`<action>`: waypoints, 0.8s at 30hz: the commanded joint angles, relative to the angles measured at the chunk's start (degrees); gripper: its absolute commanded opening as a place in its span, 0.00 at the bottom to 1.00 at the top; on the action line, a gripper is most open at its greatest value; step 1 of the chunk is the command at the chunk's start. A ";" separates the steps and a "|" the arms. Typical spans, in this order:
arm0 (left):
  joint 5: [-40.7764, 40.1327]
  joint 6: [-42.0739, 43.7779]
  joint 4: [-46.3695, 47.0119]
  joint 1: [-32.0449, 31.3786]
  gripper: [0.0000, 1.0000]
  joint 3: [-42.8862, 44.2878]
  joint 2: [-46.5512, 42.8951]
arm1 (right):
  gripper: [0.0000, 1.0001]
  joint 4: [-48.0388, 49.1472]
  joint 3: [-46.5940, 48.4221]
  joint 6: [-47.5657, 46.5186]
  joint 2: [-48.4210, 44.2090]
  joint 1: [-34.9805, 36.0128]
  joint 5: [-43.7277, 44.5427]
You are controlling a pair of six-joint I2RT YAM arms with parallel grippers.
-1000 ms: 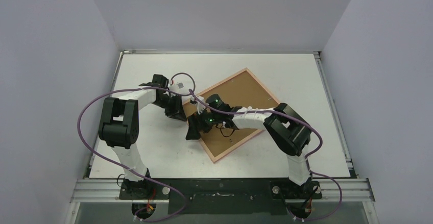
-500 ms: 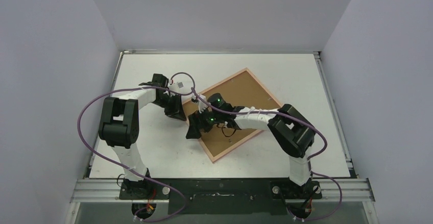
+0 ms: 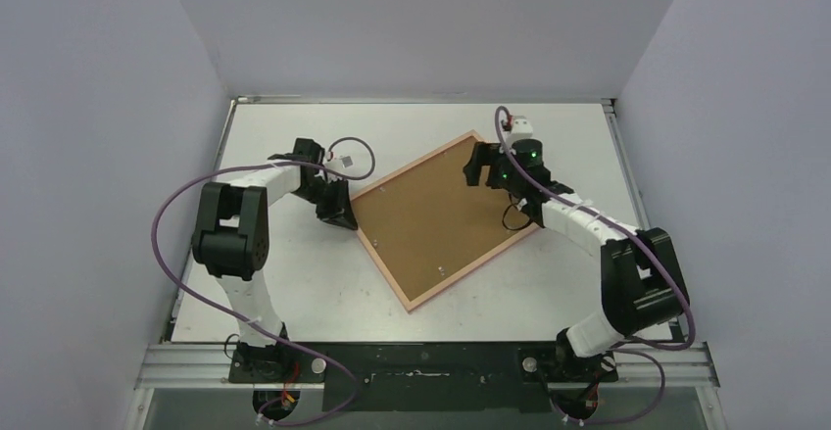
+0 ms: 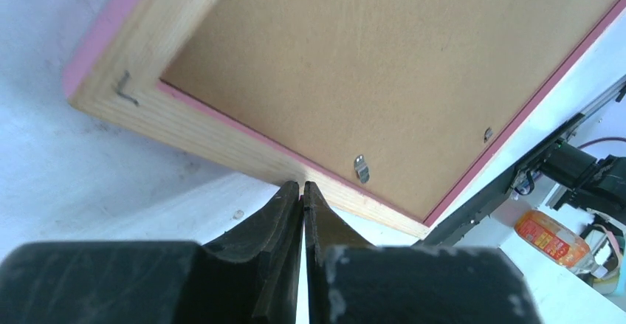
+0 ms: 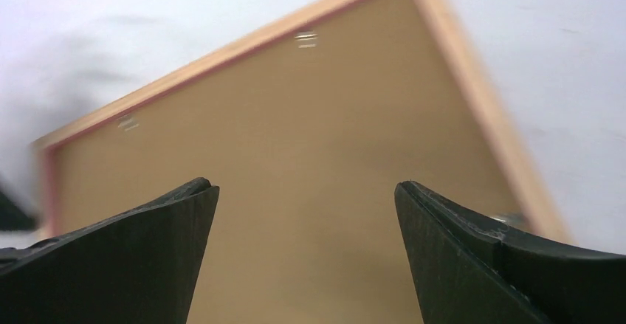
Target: Put the photo into the frame
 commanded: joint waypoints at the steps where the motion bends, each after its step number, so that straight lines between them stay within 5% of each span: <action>1: -9.64 2.90 4.87 0.14 0.06 4.88 3.79 | 0.94 0.88 0.14 0.69 3.33 -8.09 14.65; 10: -10.12 1.26 3.86 0.22 0.06 9.72 5.42 | 0.92 2.65 6.42 4.14 17.70 -15.71 3.62; 24: -4.54 5.74 -3.30 1.24 0.06 -3.25 -5.17 | 0.96 4.57 -1.18 7.94 13.36 -14.20 2.18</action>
